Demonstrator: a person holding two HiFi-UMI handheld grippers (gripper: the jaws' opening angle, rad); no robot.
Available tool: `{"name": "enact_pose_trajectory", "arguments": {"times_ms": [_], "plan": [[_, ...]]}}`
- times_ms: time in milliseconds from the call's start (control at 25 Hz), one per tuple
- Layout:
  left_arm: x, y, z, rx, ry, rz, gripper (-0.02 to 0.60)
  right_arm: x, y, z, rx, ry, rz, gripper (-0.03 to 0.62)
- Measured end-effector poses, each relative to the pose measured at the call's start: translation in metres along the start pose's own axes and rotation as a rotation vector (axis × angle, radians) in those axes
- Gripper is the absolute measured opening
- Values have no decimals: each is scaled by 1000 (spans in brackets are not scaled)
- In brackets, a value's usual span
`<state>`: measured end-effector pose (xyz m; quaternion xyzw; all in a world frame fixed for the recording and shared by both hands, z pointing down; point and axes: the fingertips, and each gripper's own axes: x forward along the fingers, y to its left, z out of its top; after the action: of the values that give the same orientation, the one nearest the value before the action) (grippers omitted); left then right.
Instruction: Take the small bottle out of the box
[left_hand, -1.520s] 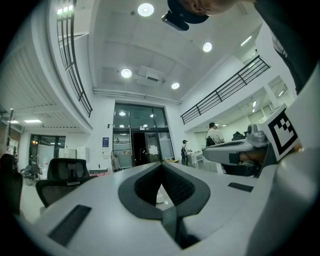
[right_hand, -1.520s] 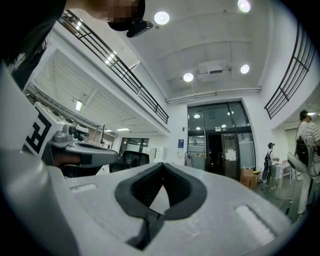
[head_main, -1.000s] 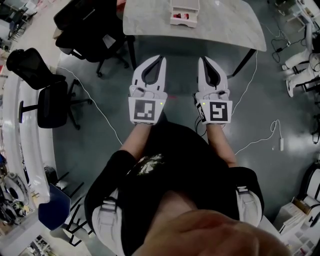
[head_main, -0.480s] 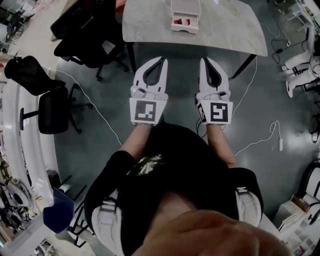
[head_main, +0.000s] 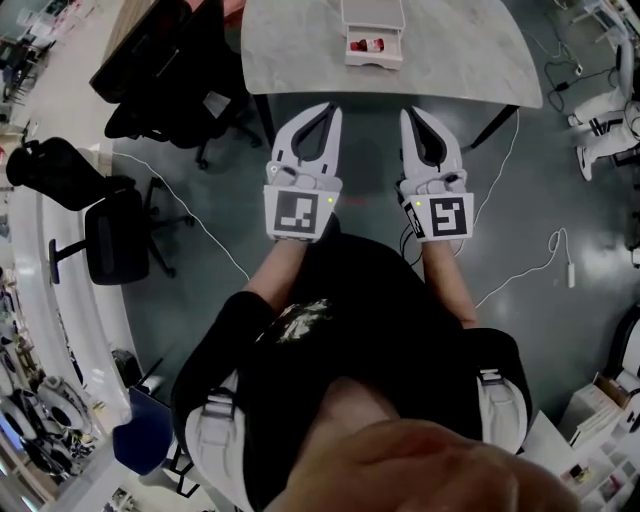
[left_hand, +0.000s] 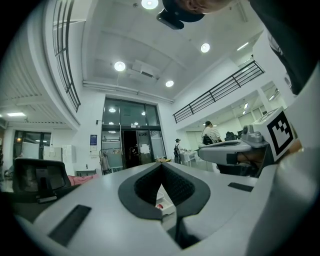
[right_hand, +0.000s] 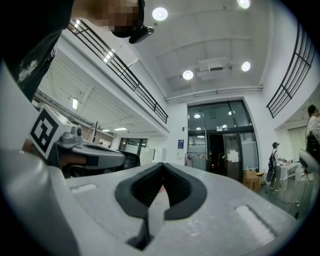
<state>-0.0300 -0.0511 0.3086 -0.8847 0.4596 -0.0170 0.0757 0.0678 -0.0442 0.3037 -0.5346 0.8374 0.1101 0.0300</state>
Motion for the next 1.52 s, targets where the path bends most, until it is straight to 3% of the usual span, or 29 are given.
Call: {"name": "enact_pose_trajectory", "arguments": {"times_ms": [440, 600, 800, 960, 1120, 1240, 1520], "plan": [[61, 95, -22, -32, -36, -37, 12, 106, -2, -5, -72, -46, -48, -5], [80, 114, -29, 58, -68, -103, 12, 129, -12, -13, -104, -26, -123, -6], [95, 138, -35, 30, -74, -119, 12, 156, -11, -27, -106, 3, -138, -6], [106, 146, -48, 54, -66, -161, 12, 172, 1, -34, -117, 43, -68, -6], [115, 135, -57, 30, -53, -209, 12, 172, -9, -55, -101, 108, -93, -6], [125, 131, -58, 47, -50, -236, 12, 174, -21, -62, -72, 94, -113, -5], [159, 144, -63, 14, -18, -209, 12, 201, -49, -74, -57, 75, -98, -5]]}}
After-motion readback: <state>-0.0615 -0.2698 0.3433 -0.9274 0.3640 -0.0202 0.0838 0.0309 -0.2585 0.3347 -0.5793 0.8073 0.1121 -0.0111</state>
